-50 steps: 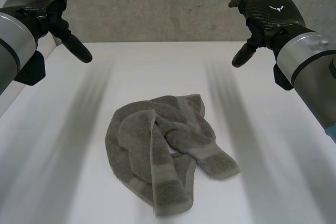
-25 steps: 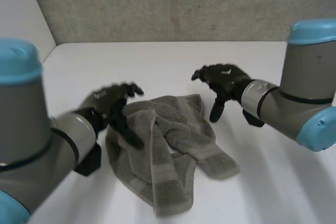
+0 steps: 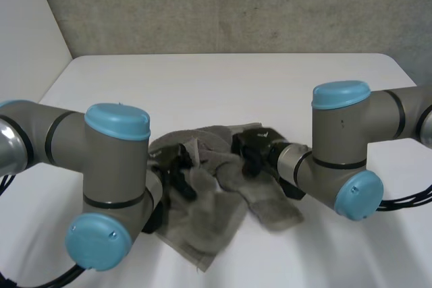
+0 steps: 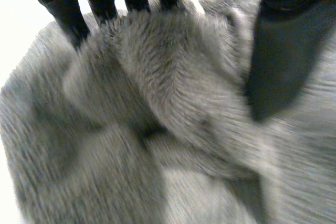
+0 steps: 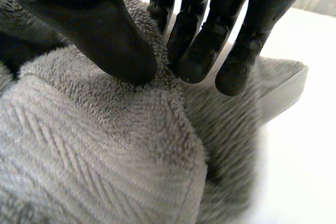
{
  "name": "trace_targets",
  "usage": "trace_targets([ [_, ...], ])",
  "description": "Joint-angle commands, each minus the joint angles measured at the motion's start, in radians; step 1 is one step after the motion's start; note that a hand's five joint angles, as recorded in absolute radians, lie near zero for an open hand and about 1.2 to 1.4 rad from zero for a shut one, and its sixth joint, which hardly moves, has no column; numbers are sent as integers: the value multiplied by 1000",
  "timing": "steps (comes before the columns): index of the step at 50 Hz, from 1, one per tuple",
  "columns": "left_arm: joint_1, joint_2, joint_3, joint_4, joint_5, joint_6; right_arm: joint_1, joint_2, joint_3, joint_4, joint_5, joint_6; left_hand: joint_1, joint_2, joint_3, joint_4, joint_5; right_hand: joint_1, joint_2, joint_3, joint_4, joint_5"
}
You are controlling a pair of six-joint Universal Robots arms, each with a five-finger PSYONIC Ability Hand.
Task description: Fold the towel.
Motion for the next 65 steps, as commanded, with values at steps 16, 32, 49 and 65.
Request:
trace_targets([
  [16,67,147,523,71,-119,299,-103,-479,84,-565,157,87,328,345,329,324,209,71,90,67,56,63],
  [32,58,271,91,75,38,581,-110,-537,320,-271,-137,-208,328,345,329,324,209,71,90,67,56,63],
  [49,102,317,-208,98,177,661,-102,-420,401,-202,-127,-420,328,345,329,324,209,-808,-789,-811,-823,-816],
  [65,93,593,-478,100,329,675,-34,-138,-2,-73,-110,-239,307,325,309,304,189,-1088,-1069,-1091,-1103,-1095],
])
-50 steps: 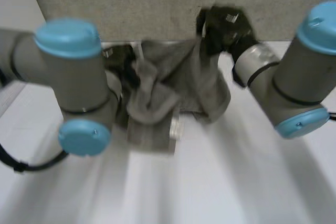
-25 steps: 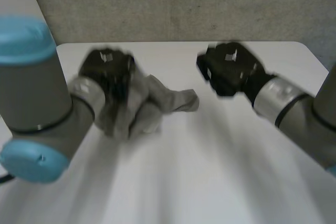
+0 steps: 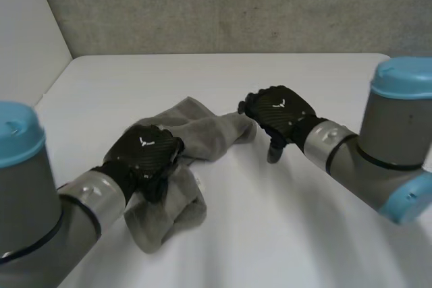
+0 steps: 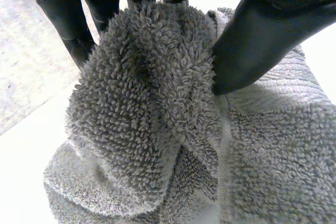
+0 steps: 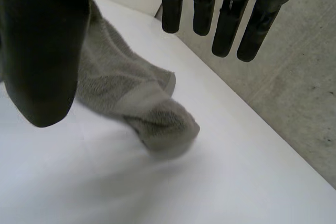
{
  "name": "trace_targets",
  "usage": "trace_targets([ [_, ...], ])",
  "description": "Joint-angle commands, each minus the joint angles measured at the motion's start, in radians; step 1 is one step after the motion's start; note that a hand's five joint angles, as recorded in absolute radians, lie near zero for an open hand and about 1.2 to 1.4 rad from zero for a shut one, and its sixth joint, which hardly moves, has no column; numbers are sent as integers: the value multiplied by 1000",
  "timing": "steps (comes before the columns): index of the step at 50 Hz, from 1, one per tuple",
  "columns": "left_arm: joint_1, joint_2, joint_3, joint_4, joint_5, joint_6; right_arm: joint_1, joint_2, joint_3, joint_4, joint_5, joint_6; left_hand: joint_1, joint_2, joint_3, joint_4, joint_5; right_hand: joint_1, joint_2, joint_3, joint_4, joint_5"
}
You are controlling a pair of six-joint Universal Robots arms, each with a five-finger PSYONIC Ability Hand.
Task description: Fold the towel.
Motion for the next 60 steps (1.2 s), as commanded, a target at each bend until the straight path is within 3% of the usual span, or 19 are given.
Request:
trace_targets([
  [1,11,137,-132,0,61,7,46,189,-284,131,-21,137,-52,-79,-176,-129,-241,-92,-117,-110,-86,-42],
  [7,11,194,-185,0,78,7,109,335,-461,173,-65,149,-111,-138,-235,-187,-300,-89,-114,-107,-83,-40],
  [9,11,222,-202,0,82,8,129,444,-562,176,-84,154,-164,-190,-287,-240,-352,-89,-114,-107,-83,-40],
  [16,8,233,-208,2,84,8,172,598,-722,191,-82,154,-199,-226,-323,-275,-388,13,-11,-4,20,63],
  [17,8,233,-208,3,84,7,179,625,-757,202,-78,149,-202,-229,-326,-278,-391,164,140,147,171,214],
  [18,8,233,-208,3,84,7,179,625,-758,202,-77,149,-202,-229,-326,-278,-391,166,142,148,173,216],
  [20,9,233,-206,5,84,7,186,651,-813,214,-44,151,-202,-229,-326,-278,-391,662,638,645,669,712],
  [21,9,233,-206,5,84,7,186,651,-813,214,-44,151,-202,-229,-326,-278,-391,665,641,648,672,715],
  [22,11,233,-205,12,84,7,179,651,-829,216,-21,152,-202,-229,-326,-278,-391,973,949,956,980,1023],
  [23,11,233,-205,12,84,7,179,647,-839,216,-4,154,-202,-229,-326,-278,-391,1068,1044,1051,1075,1118],
  [26,12,231,-199,35,83,7,178,634,-840,216,10,158,-202,-229,-326,-278,-391,1069,1045,1052,1076,1119],
  [32,29,233,-162,107,81,8,140,481,-758,216,41,178,-202,-229,-326,-278,-391,1069,1045,1052,1076,1119],
  [34,35,233,-151,132,78,8,69,333,-631,210,76,166,-202,-229,-326,-278,-391,1069,1045,1052,1076,1119],
  [37,55,227,-131,184,78,7,37,254,-546,203,94,163,-202,-229,-326,-278,-391,1069,1045,1052,1076,1119],
  [39,76,210,-122,216,82,2,-6,121,-372,200,103,155,-223,-249,-346,-299,-411,1069,1045,1052,1076,1119],
  [47,66,98,-126,219,84,5,-40,-146,90,147,99,47,-507,-534,-631,-583,-696,1069,1045,1052,1076,1119],
  [53,64,18,-128,215,81,10,-45,-237,262,128,97,-38,-569,-596,-693,-645,-758,1069,1045,1052,1076,1119],
  [60,75,-49,-120,209,79,33,-46,-234,263,233,94,-102,-669,-695,-792,-745,-857,1069,1045,1052,1076,1119],
])
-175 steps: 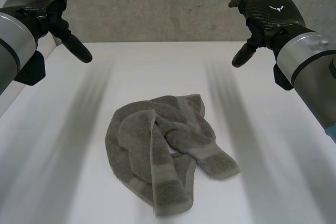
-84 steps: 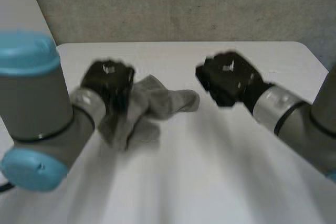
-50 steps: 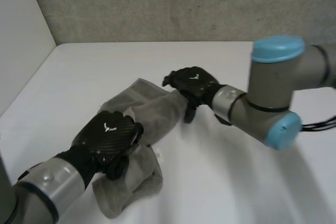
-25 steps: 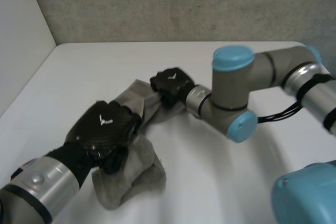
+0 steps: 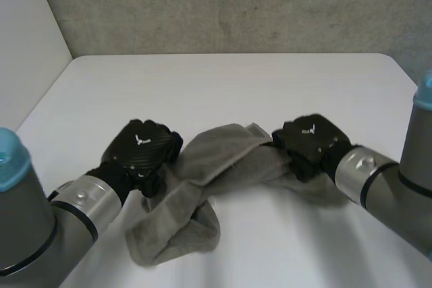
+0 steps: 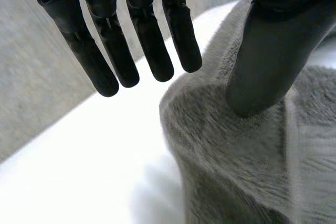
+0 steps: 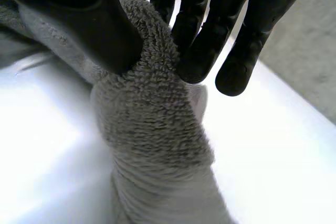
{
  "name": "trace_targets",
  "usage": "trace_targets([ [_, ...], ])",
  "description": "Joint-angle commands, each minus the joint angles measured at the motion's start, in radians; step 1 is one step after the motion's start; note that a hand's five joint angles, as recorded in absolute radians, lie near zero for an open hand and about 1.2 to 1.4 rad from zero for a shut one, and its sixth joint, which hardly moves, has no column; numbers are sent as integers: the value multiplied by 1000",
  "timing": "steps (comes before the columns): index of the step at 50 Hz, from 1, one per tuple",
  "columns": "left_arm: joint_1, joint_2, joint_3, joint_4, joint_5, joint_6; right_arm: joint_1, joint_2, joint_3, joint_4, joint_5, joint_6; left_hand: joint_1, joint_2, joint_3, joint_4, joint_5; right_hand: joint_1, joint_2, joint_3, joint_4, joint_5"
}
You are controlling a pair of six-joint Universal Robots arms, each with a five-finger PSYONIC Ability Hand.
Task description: Fold the towel.
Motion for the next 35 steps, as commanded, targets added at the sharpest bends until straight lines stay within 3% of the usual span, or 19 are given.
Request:
trace_targets([
  [1,10,-51,5,-6,-2,23,1,6,-11,118,-11,-73,-197,-194,-197,-195,-367,-253,-257,-251,-268,-259],
  [2,13,-69,6,-13,-2,48,1,9,-23,132,-20,-85,-290,-287,-290,-288,-460,-666,-670,-664,-681,-672],
  [3,13,-70,6,-13,-2,49,1,9,-23,132,-20,-85,-291,-288,-291,-289,-461,-670,-674,-669,-685,-676],
  [5,19,-83,9,-18,-6,87,-14,9,-48,132,-31,-79,-382,-379,-382,-380,-552,-925,-929,-923,-940,-931],
  [7,23,-85,8,-27,-9,113,-30,7,-59,128,-32,-78,-453,-450,-452,-450,-622,-946,-950,-944,-961,-951],
  [9,20,-79,5,-62,-12,130,-53,4,-71,123,-34,-72,-713,-710,-712,-711,-882,-960,-965,-959,-976,-966],
  [12,14,-32,5,-108,-15,121,-97,4,-108,125,-37,-24,-752,-749,-752,-750,-921,-975,-979,-974,-991,-981],
  [18,13,73,-3,-128,-15,53,-171,7,-137,131,-77,14,-755,-752,-755,-753,-925,-981,-985,-980,-996,-987],
  [20,14,120,-7,-138,-19,-34,-186,10,-138,131,-90,14,-755,-752,-755,-753,-925,-978,-982,-977,-994,-984],
  [26,13,139,-29,-151,-54,-149,-235,79,-140,122,-129,11,-732,-729,-731,-729,-901,-955,-959,-953,-970,-961],
  [35,13,67,-70,-150,-103,-151,-237,196,-149,126,-130,25,-705,-702,-705,-703,-875,-978,-982,-977,-994,-984],
])
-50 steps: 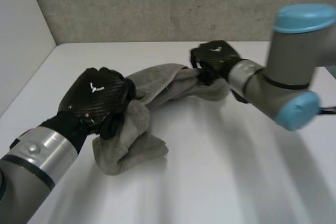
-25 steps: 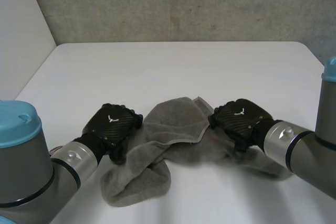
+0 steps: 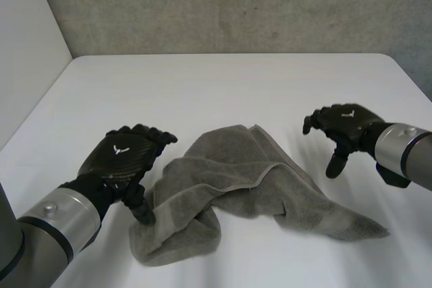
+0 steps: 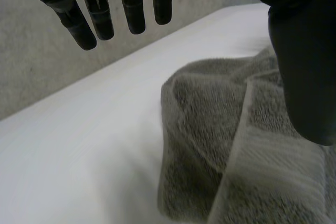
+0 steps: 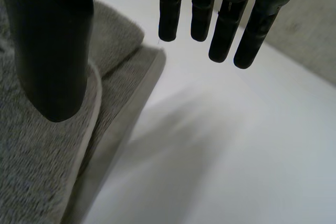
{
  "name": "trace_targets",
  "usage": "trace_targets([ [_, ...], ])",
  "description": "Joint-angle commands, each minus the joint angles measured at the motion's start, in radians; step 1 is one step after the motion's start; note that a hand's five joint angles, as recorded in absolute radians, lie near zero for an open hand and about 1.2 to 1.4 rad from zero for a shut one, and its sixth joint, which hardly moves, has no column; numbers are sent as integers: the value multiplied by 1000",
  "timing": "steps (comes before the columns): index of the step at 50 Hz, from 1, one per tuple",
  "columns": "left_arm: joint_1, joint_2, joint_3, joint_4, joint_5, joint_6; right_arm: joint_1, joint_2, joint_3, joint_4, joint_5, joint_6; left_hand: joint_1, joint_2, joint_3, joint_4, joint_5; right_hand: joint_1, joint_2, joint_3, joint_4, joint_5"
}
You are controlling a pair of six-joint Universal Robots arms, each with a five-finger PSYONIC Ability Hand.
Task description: Fold the towel.
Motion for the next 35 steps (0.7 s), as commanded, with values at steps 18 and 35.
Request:
trace_targets([
  [18,-8,-201,-18,5,-62,-5,35,166,-1,-150,-3,301,35,42,55,37,-105,-54,-51,-47,-42,-5],
  [35,-10,-242,-15,11,-62,-9,127,312,-88,-167,12,348,467,474,487,469,327,402,404,409,414,451],
])
